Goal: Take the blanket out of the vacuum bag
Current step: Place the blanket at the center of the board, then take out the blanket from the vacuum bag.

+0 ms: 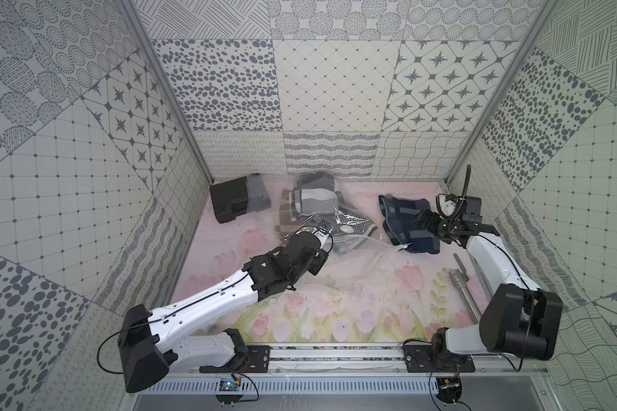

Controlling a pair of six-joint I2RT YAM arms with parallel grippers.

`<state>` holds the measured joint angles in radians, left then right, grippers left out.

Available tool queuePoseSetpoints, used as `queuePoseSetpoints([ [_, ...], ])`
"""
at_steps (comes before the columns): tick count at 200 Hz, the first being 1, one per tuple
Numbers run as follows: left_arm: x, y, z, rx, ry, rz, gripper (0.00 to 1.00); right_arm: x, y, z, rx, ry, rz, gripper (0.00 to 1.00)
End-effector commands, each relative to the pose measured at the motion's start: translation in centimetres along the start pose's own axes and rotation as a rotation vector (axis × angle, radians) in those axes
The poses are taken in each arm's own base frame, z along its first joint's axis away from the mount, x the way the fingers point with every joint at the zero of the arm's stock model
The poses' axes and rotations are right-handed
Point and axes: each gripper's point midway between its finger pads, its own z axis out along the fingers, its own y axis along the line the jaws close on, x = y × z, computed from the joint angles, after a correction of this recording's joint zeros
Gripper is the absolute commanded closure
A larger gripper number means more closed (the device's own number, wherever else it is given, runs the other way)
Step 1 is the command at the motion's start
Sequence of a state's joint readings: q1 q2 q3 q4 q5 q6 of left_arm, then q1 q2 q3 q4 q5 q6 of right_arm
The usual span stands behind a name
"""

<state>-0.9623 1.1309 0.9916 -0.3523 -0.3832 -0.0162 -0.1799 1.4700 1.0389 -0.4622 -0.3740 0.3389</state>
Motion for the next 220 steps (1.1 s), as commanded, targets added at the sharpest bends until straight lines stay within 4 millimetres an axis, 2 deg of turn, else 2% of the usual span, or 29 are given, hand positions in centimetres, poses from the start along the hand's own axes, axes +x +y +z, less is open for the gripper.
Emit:
queuePoseSetpoints([
  [1,0.1,3.0,-3.3,-0.109,0.034,0.031,1.00,-1.0,-0.3,3.0,-0.064,0.022,0.094,0.01],
  [22,-0.5,3.7,-3.7,-0.141,0.020,0.059,1.00,-1.8,-1.8,5.5,-0.061,0.093,0.147,0.03],
  [44,-0.8,3.8,-3.4,-0.158,0.014,0.065,1.00,-1.4,-5.3,7.2,0.033,0.158,0.186,0.03],
  [69,-0.8,3.6,-3.1,-0.150,0.008,0.053,1.00,-0.9,-9.3,7.1,0.133,0.182,0.217,0.03],
  [94,-1.2,3.5,-3.0,-0.148,-0.005,0.064,1.00,-0.9,-11.1,6.5,0.187,0.193,0.175,0.04],
  [102,-1.4,3.3,-2.9,-0.140,-0.006,0.071,1.00,-1.5,-10.4,6.0,0.165,0.163,0.159,0.04],
  [114,-1.7,3.0,-2.7,-0.127,-0.005,0.078,1.00,-2.9,-7.8,5.1,0.083,0.098,0.128,0.04],
  [128,-1.9,2.5,-2.5,-0.098,-0.006,0.084,1.00,-4.1,-3.0,3.5,-0.005,0.044,0.027,0.03],
  [141,-1.5,1.8,-2.3,-0.059,0.002,0.083,1.00,-3.5,1.9,2.0,-0.051,0.037,-0.077,0.02],
  [160,0.1,0.5,-1.7,0.001,0.035,0.073,1.00,-0.2,8.6,-0.3,-0.168,0.063,-0.159,0.01],
  [175,1.6,-0.8,-1.5,0.075,0.050,0.064,1.00,3.3,12.4,-2.2,-0.281,0.076,-0.195,0.01],
  [183,1.4,-1.3,-1.4,0.100,0.018,0.044,1.00,5.2,13.8,-3.3,-0.316,0.067,-0.235,0.01],
  [196,1.8,-1.4,-1.2,0.101,0.011,0.036,1.00,7.7,15.0,-5.2,-0.351,0.043,-0.305,0.01],
  [220,1.5,-1.0,-0.6,0.066,0.010,0.063,1.00,10.8,14.9,-8.0,-0.410,0.020,-0.324,0.01],
])
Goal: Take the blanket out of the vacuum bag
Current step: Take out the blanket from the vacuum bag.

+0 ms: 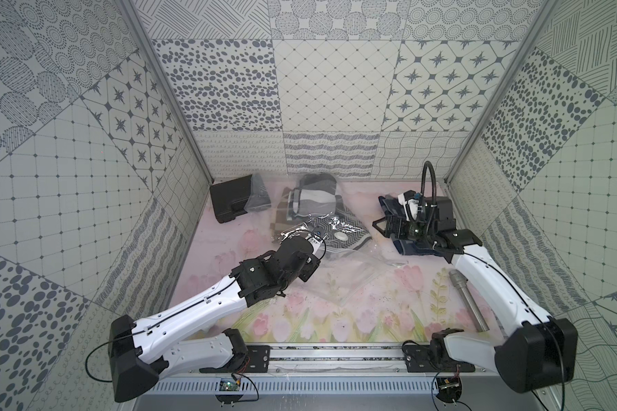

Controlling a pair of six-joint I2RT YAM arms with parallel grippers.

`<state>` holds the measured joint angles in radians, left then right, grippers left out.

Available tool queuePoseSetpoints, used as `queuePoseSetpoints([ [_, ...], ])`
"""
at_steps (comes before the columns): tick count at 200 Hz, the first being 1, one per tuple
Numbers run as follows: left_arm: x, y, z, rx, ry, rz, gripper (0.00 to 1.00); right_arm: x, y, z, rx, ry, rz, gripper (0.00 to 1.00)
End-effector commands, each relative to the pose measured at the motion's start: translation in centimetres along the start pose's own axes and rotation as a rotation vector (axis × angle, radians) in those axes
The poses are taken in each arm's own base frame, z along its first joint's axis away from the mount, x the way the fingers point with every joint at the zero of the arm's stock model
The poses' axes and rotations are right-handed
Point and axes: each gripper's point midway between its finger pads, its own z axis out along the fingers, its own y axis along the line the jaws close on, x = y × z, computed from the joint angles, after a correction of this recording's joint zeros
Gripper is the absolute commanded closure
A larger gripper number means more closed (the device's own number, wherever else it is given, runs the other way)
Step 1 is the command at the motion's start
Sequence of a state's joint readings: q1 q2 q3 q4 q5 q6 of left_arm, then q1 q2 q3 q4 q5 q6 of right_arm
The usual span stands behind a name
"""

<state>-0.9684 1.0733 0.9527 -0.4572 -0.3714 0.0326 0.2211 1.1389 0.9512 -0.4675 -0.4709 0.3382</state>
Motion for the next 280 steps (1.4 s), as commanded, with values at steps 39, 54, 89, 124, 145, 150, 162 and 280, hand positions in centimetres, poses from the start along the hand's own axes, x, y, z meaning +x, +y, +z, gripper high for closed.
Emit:
queuePoseSetpoints([
  [39,-3.7,0.8,1.1,-0.075,-0.133,-0.010,1.00,6.4,4.8,0.0,-0.209,0.039,0.116,0.05],
  [54,-4.5,1.2,1.3,-0.102,-0.151,-0.021,1.00,8.2,7.0,1.4,-0.238,0.073,0.080,0.06],
  [89,-6.2,2.0,1.3,-0.150,-0.187,-0.039,1.00,12.2,10.0,4.8,-0.241,0.166,-0.019,0.06],
  [124,-7.7,3.6,0.0,-0.225,-0.229,-0.044,1.00,13.7,11.8,6.1,-0.209,0.230,-0.085,0.07],
  [145,-7.2,3.6,0.7,-0.239,-0.210,-0.021,1.00,11.9,14.4,3.8,-0.174,0.194,-0.173,0.03],
  [150,-6.9,3.6,1.1,-0.242,-0.203,-0.017,1.00,11.4,14.7,3.4,-0.173,0.184,-0.175,0.03],
  [162,-6.3,3.2,2.0,-0.238,-0.186,-0.009,1.00,10.6,15.1,2.5,-0.161,0.167,-0.183,0.03],
  [280,-8.4,4.4,-0.3,-0.249,-0.242,-0.025,1.00,14.5,12.2,6.2,-0.102,0.214,-0.145,0.00],
])
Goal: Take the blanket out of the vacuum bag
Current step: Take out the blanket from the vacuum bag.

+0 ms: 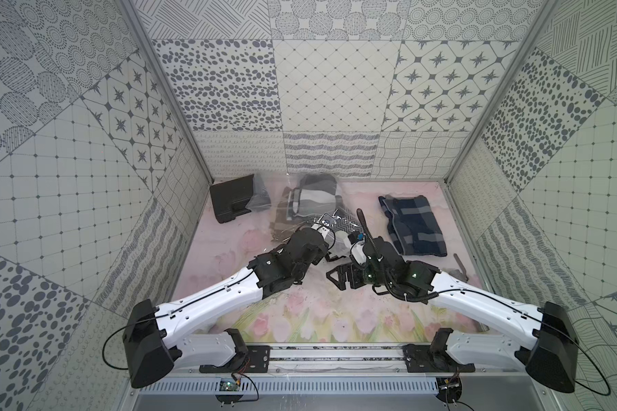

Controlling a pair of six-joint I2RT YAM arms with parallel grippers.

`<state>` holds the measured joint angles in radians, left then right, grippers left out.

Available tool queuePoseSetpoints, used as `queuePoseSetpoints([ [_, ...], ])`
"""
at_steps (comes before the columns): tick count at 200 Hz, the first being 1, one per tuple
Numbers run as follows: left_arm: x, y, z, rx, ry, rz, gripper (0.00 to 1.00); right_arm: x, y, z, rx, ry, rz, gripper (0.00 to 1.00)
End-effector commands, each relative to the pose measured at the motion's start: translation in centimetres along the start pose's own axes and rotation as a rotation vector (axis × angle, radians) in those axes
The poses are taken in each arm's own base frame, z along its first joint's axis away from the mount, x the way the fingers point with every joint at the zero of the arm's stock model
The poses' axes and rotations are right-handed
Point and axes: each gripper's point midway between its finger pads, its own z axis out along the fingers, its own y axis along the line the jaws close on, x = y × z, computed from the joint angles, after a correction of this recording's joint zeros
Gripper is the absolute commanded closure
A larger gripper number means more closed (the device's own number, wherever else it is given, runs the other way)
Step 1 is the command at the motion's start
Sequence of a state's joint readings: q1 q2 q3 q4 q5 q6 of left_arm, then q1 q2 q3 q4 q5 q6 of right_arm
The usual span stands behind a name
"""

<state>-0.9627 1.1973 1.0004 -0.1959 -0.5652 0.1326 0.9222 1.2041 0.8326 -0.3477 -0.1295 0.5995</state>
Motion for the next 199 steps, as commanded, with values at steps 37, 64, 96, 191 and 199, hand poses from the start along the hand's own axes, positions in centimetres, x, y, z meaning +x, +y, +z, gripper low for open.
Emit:
queuePoseSetpoints([
  [37,-4.2,2.7,-2.7,-0.028,-0.104,-0.063,1.00,1.0,-3.5,3.2,0.155,-0.011,-0.125,0.00],
  [64,-4.7,2.4,-3.7,0.033,-0.099,-0.088,1.00,1.4,-5.5,5.3,0.242,0.008,-0.207,0.01],
  [96,-5.2,0.6,-4.9,0.176,-0.059,-0.083,1.00,1.2,-8.0,8.3,0.368,0.031,-0.280,0.00],
  [191,-1.0,-1.0,-3.6,0.207,0.071,-0.079,1.00,0.2,-6.8,11.5,0.430,0.027,-0.523,0.00],
  [199,-1.0,-1.3,-3.4,0.215,0.074,-0.079,1.00,0.2,-7.4,11.8,0.466,0.017,-0.549,0.01],
])
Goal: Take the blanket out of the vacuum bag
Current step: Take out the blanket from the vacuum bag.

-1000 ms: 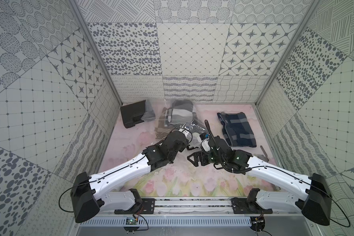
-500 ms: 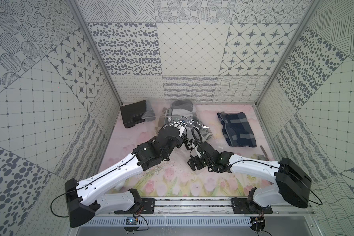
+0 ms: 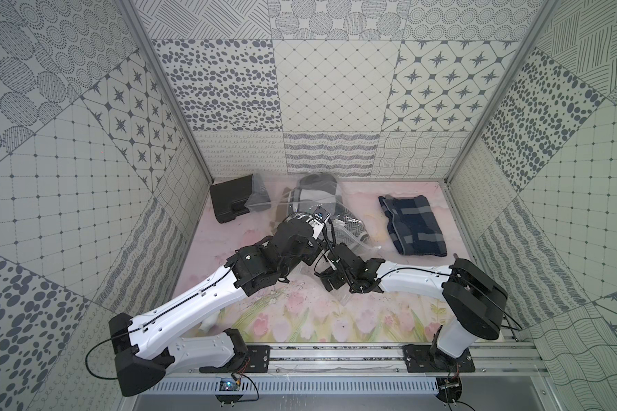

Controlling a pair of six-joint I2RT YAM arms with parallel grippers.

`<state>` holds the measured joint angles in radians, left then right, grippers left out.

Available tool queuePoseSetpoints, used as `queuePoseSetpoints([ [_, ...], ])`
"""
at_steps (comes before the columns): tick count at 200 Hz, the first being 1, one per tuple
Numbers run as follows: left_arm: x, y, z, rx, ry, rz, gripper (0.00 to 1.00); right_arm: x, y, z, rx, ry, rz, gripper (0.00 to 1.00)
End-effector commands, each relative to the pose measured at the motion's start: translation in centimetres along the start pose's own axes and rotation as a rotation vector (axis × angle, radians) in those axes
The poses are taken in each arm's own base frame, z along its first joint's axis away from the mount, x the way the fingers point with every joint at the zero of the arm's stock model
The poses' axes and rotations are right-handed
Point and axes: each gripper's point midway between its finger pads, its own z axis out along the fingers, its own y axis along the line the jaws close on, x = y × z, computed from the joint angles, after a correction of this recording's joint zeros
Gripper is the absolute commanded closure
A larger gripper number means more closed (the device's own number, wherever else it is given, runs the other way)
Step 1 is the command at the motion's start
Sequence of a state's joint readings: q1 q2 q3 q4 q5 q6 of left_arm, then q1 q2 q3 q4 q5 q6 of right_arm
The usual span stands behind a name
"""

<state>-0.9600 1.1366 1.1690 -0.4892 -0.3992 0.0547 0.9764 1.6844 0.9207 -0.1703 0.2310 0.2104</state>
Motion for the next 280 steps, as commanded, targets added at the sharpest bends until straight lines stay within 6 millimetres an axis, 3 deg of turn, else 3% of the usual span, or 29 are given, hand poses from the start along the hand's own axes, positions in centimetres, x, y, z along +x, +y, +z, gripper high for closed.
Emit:
queuePoseSetpoints([
  [1,1.0,-1.1,0.9,0.048,0.031,-0.032,1.00,-0.7,-0.2,1.1,0.103,-0.052,-0.104,0.00],
  [44,0.0,-1.2,0.6,0.074,0.019,-0.042,1.00,-1.4,-1.8,3.6,0.216,-0.037,-0.186,0.00],
  [94,0.5,-0.1,0.2,0.045,0.040,-0.026,1.00,-4.3,-4.2,3.8,0.190,-0.109,-0.130,0.00],
  [134,1.5,0.1,0.6,0.043,0.060,-0.052,1.00,-4.6,-6.9,5.5,0.173,-0.086,-0.094,0.00],
  [173,1.5,0.6,0.9,0.032,0.065,-0.060,1.00,-4.4,-7.4,7.6,0.144,-0.045,-0.094,0.02],
  [182,1.4,0.6,1.0,0.032,0.062,-0.063,1.00,-4.3,-7.5,8.1,0.136,-0.038,-0.089,0.08],
  [198,1.4,0.7,1.1,0.032,0.063,-0.066,1.00,-4.3,-7.9,8.5,0.134,-0.031,-0.070,0.30],
  [215,1.4,0.8,1.1,0.031,0.067,-0.063,1.00,-4.5,-8.2,8.1,0.140,-0.038,-0.057,0.64],
  [231,1.3,0.8,1.2,0.032,0.064,-0.064,1.00,-4.8,-8.6,7.3,0.154,-0.050,-0.051,0.85],
  [259,0.9,0.5,1.6,0.048,0.049,-0.074,1.00,-5.6,-8.7,5.1,0.149,-0.066,-0.019,0.89],
  [280,0.9,0.0,2.1,0.065,0.046,-0.079,1.00,-7.4,-7.5,2.0,0.060,-0.109,0.044,0.88],
])
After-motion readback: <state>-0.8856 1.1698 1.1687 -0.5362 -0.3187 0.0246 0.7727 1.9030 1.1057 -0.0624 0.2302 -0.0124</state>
